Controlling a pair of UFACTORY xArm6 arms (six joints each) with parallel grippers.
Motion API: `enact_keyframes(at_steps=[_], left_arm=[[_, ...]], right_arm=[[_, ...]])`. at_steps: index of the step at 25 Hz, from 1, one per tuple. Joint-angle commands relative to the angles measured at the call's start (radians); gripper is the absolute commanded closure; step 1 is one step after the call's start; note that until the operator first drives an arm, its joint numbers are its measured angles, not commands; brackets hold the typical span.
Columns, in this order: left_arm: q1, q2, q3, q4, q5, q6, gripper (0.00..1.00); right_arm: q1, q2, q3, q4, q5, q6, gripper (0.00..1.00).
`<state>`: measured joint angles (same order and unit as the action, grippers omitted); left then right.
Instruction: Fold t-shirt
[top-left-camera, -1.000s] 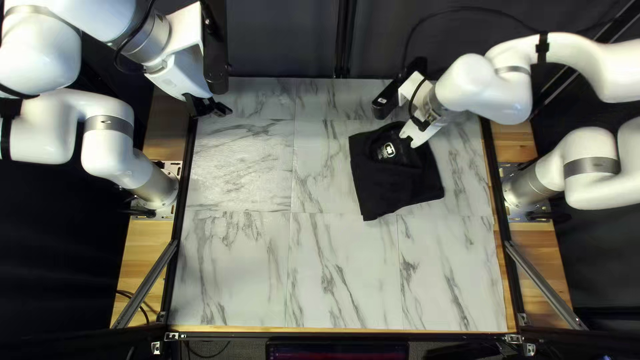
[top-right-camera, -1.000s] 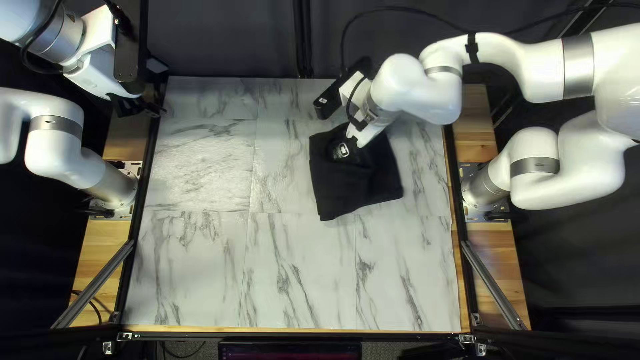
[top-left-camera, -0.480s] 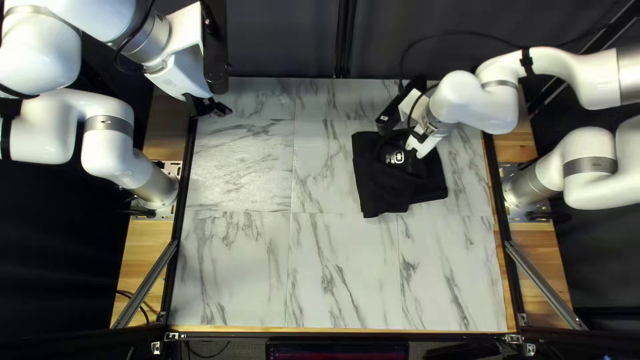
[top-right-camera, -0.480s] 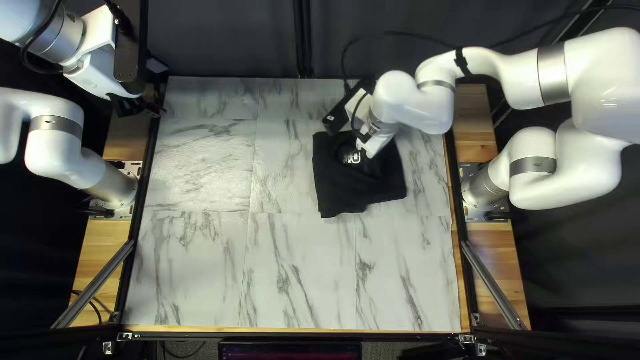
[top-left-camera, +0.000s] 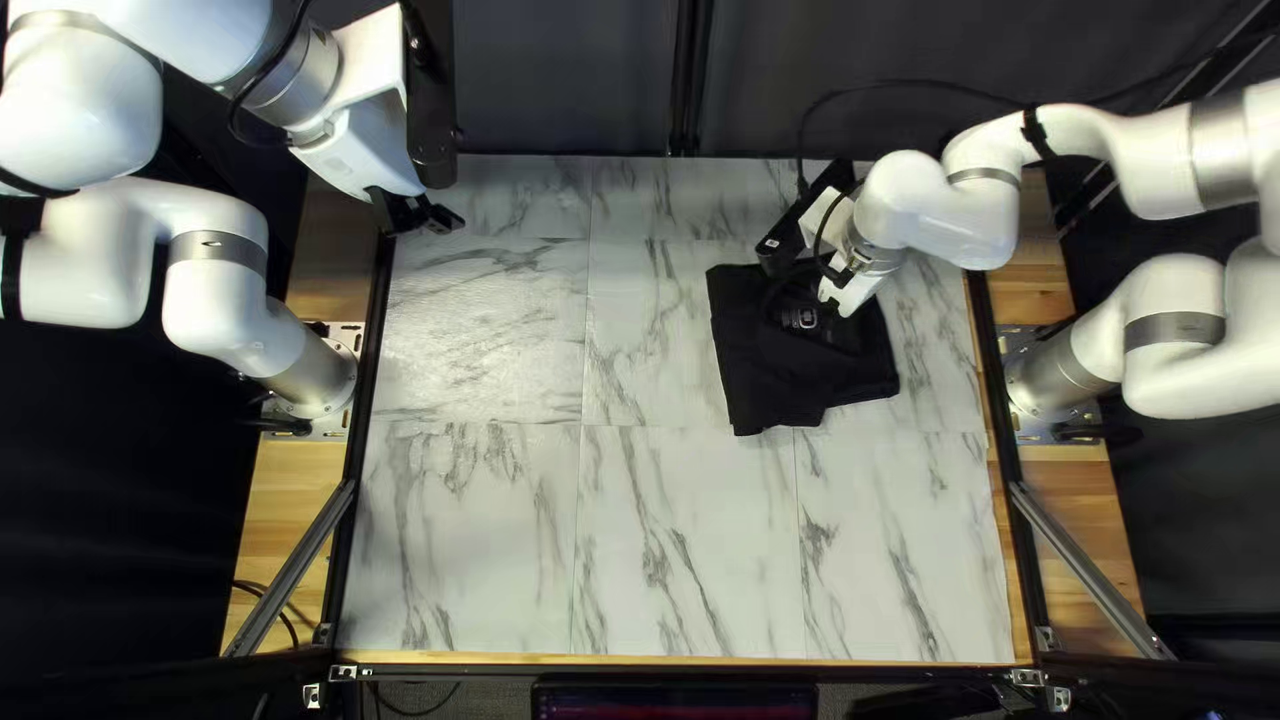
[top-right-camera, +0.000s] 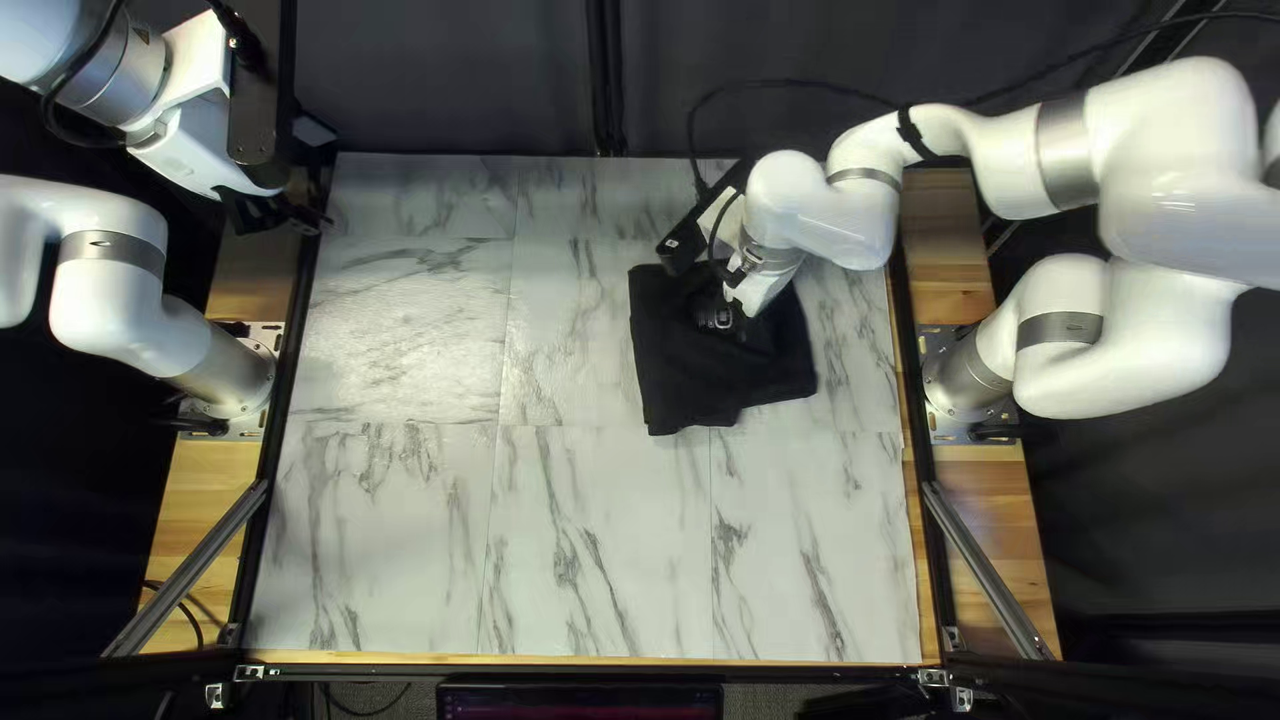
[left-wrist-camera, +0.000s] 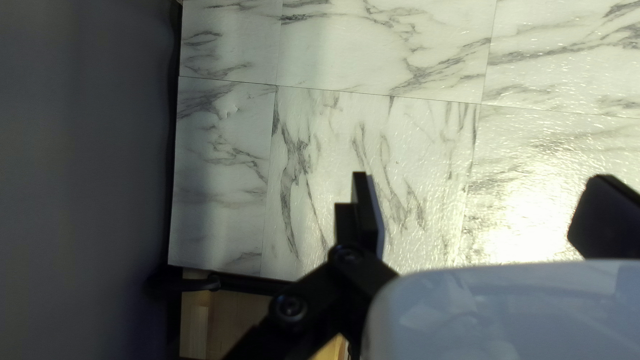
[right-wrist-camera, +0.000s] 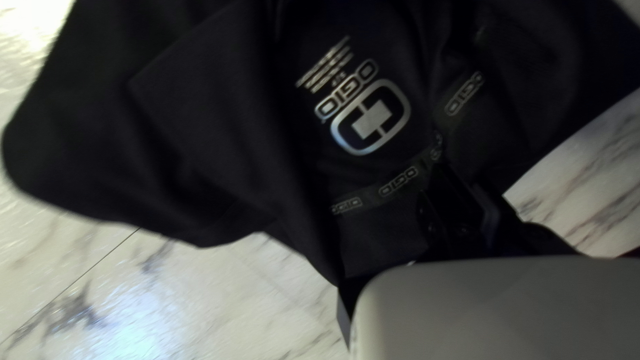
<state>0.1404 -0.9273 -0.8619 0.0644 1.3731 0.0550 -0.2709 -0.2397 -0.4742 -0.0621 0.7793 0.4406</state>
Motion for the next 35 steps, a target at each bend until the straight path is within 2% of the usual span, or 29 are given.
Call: enact_keyframes(at_steps=[1,7,12,20,27,31,35], left_arm=[[0.000,0.000,0.000,0.000,0.000,0.000,0.00],[0.000,0.000,0.000,0.000,0.000,0.000,0.00],[0.000,0.000,0.000,0.000,0.000,0.000,0.00],[0.000,0.000,0.000,0.000,0.000,0.000,0.00],[0.000,0.000,0.000,0.000,0.000,0.000,0.00],[0.000,0.000,0.000,0.000,0.000,0.000,0.00],[0.000,0.000,0.000,0.000,0.000,0.000,0.00]], right_arm=[[-0.022,0.001,0.012,-0.020,-0.015,-0.011,0.00],[-0.012,-0.137,0.025,-0.051,0.061,0.026,0.00],[-0.086,-0.175,0.044,-0.018,0.005,-0.090,0.00],[-0.191,-0.025,0.030,0.090,-0.157,-0.301,0.00],[-0.250,0.075,0.022,0.113,-0.253,-0.407,0.00],[-0.237,0.118,0.013,0.132,-0.283,-0.432,0.00],[-0.180,0.120,0.045,0.154,-0.315,-0.418,0.00]])
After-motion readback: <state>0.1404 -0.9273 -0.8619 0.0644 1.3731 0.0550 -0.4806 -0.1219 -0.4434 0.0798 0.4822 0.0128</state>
